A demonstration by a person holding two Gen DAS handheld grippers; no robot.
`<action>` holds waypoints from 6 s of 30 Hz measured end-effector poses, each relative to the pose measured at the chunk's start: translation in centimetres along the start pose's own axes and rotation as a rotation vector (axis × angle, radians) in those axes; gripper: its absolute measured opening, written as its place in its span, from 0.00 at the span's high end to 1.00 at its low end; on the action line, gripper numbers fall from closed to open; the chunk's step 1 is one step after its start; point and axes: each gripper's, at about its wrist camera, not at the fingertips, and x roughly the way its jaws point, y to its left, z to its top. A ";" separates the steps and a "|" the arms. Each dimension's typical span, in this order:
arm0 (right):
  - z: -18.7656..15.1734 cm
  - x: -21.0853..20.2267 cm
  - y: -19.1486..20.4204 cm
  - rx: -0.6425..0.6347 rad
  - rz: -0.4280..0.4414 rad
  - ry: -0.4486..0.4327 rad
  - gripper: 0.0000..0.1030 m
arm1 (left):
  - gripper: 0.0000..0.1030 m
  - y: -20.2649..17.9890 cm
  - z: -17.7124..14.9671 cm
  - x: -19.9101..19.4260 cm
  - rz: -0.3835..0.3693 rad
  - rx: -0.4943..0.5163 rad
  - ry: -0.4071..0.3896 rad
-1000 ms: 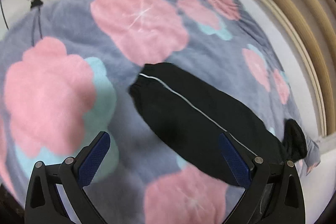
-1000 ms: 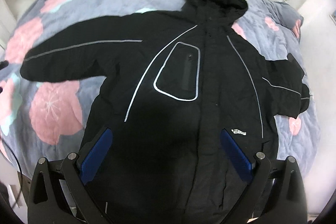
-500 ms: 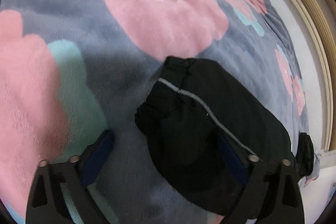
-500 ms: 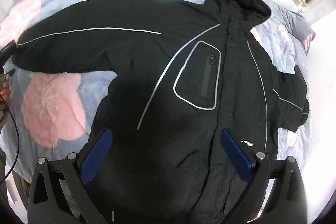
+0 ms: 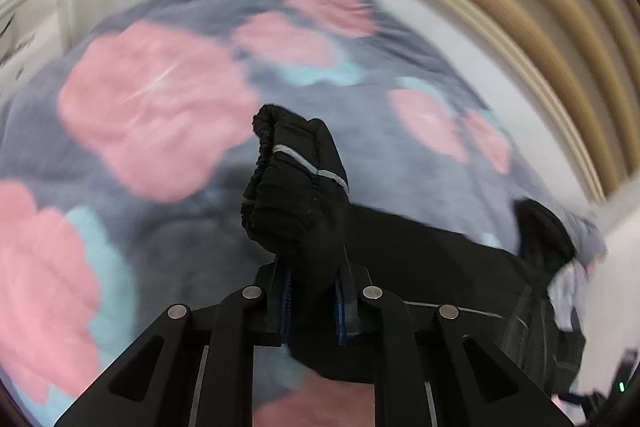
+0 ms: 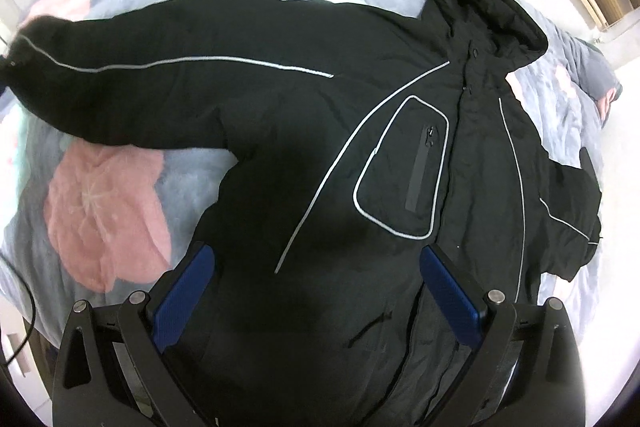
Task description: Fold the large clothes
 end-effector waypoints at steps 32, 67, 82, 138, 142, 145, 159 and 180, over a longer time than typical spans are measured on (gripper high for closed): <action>-1.1 6.4 -19.3 0.412 0.067 0.015 0.00 | 0.45 -32.9 -16.7 16.8 -0.449 0.495 0.629; 8.2 8.5 -18.3 0.356 0.467 -0.190 0.70 | 0.35 -27.1 -8.0 8.9 -0.226 0.412 0.387; 0.1 13.4 -36.6 0.572 0.091 -0.077 0.70 | 0.35 -34.7 -16.6 21.8 -0.138 0.595 0.518; -15.7 1.3 -32.4 0.734 0.127 -0.102 0.33 | 0.30 -32.0 -25.4 -5.7 -0.176 0.708 0.392; -15.5 1.4 -36.5 0.729 0.155 -0.138 0.33 | 0.30 -34.1 -25.9 -6.3 -0.111 0.651 0.345; -15.5 0.6 -40.9 0.722 0.145 -0.175 0.33 | 0.30 -36.1 -26.5 -6.3 -0.099 0.572 0.340; -22.7 7.7 -67.0 1.026 0.092 -0.149 0.31 | 0.30 -45.8 -34.6 -2.8 0.009 0.539 0.416; -18.5 24.6 -79.4 1.246 0.429 -0.128 0.40 | 0.30 -54.3 -37.2 2.6 0.137 0.702 0.511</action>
